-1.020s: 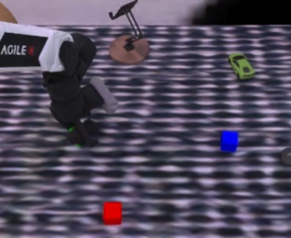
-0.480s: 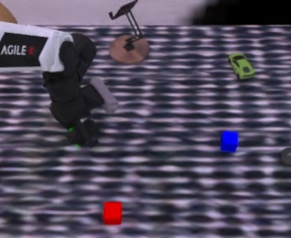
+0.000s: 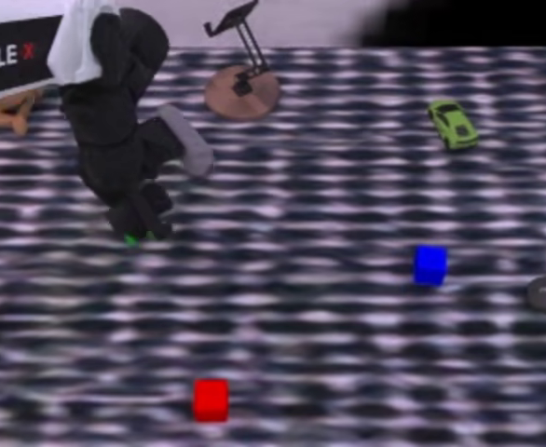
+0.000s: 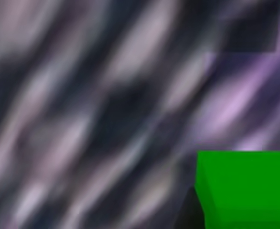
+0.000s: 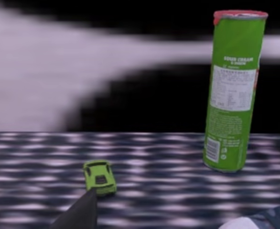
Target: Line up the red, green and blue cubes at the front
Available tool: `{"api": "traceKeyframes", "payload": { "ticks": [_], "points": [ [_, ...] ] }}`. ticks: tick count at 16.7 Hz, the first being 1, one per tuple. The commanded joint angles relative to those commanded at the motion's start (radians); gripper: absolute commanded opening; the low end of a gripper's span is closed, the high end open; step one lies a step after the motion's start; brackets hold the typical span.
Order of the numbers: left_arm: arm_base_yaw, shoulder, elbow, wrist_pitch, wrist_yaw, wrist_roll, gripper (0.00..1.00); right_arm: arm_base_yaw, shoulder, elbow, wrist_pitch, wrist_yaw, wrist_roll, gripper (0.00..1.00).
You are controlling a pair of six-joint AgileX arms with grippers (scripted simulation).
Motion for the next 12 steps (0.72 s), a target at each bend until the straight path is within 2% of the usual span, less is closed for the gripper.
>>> {"api": "traceKeyframes", "payload": {
  "ticks": [7, 9, 12],
  "points": [
    [-0.018, -0.014, 0.008, -0.017, -0.001, 0.000, 0.00, 0.000, 0.000, 0.000, 0.000, 0.000, 0.000, 1.00],
    [-0.075, -0.028, -0.006, -0.018, -0.001, -0.005, 0.00, 0.000, 0.000, 0.000, 0.000, 0.000, 0.000, 1.00],
    [-0.228, -0.069, -0.048, -0.017, -0.003, -0.022, 0.00, 0.000, 0.000, 0.000, 0.000, 0.000, 0.000, 1.00]
  ]
}}
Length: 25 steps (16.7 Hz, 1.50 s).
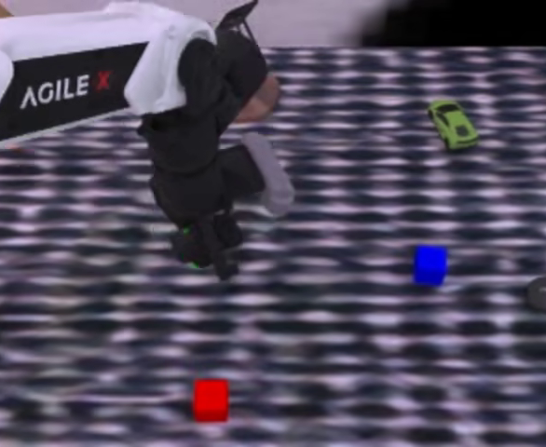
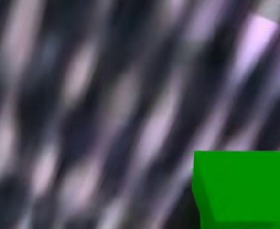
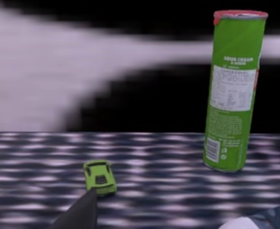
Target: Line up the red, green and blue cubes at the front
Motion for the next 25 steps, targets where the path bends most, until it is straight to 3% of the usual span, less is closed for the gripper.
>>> {"api": "traceKeyframes", "payload": {
  "ticks": [5, 8, 15, 21, 25],
  "points": [
    [-0.307, -0.080, -0.081, 0.002, -0.003, -0.033, 0.00, 0.000, 0.000, 0.000, 0.000, 0.000, 0.000, 1.00],
    [-0.396, -0.115, -0.113, 0.006, -0.005, -0.046, 0.00, 0.000, 0.000, 0.000, 0.000, 0.000, 0.000, 1.00],
    [-0.402, -0.109, -0.125, 0.024, -0.004, -0.046, 0.00, 0.000, 0.000, 0.000, 0.000, 0.000, 0.000, 1.00],
    [-0.403, -0.025, -0.238, 0.231, -0.004, -0.048, 0.00, 0.000, 0.000, 0.000, 0.000, 0.000, 0.000, 1.00],
    [-0.405, -0.010, -0.255, 0.255, -0.005, -0.047, 0.00, 0.000, 0.000, 0.000, 0.000, 0.000, 0.000, 1.00]
  ]
}}
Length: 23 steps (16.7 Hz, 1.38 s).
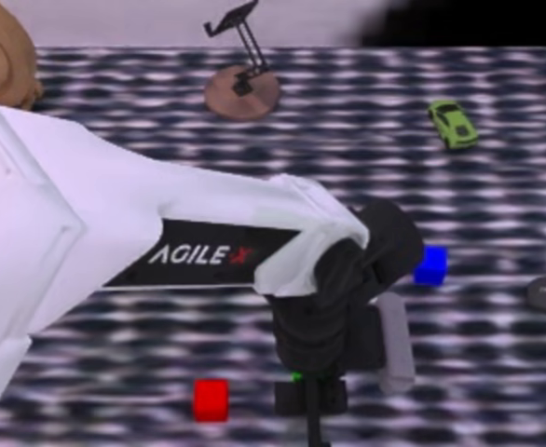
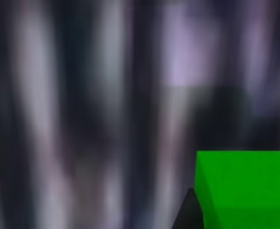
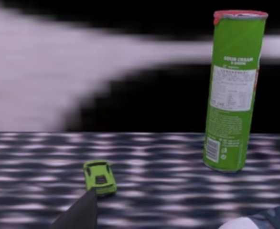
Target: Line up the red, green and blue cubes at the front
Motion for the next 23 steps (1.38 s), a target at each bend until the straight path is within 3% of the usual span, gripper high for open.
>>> {"api": "traceKeyframes", "payload": {
  "ticks": [1, 14, 23],
  "points": [
    [0.000, 0.000, 0.000, 0.000, 0.000, 0.000, 0.00, 0.000, 0.000, 0.000, 0.000, 0.000, 0.000, 1.00],
    [0.000, 0.000, 0.000, 0.000, 0.000, 0.000, 0.98, 0.000, 0.000, 0.000, 0.000, 0.000, 0.000, 1.00],
    [0.001, -0.001, 0.000, 0.000, 0.000, 0.000, 1.00, 0.000, 0.000, 0.000, 0.000, 0.000, 0.000, 1.00]
  ]
}}
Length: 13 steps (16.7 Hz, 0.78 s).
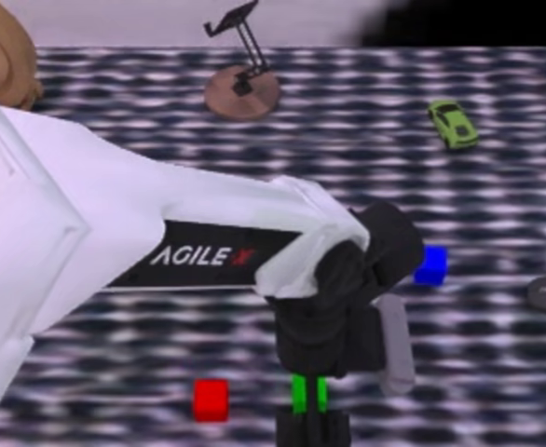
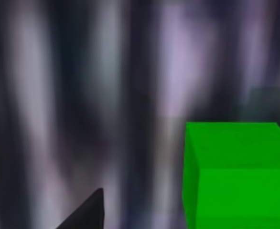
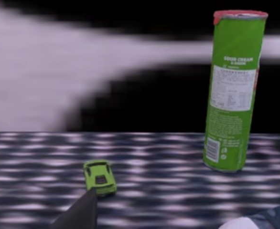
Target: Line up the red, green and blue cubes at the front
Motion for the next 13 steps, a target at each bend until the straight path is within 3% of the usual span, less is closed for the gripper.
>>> {"api": "traceKeyframes", "payload": {
  "ticks": [8, 13],
  "points": [
    [0.016, -0.088, 0.127, -0.224, 0.000, -0.001, 1.00, 0.000, 0.000, 0.000, 0.000, 0.000, 0.000, 1.00],
    [0.014, -0.102, 0.142, -0.247, -0.001, -0.002, 1.00, 0.000, 0.000, 0.000, 0.000, 0.000, 0.000, 1.00]
  ]
}}
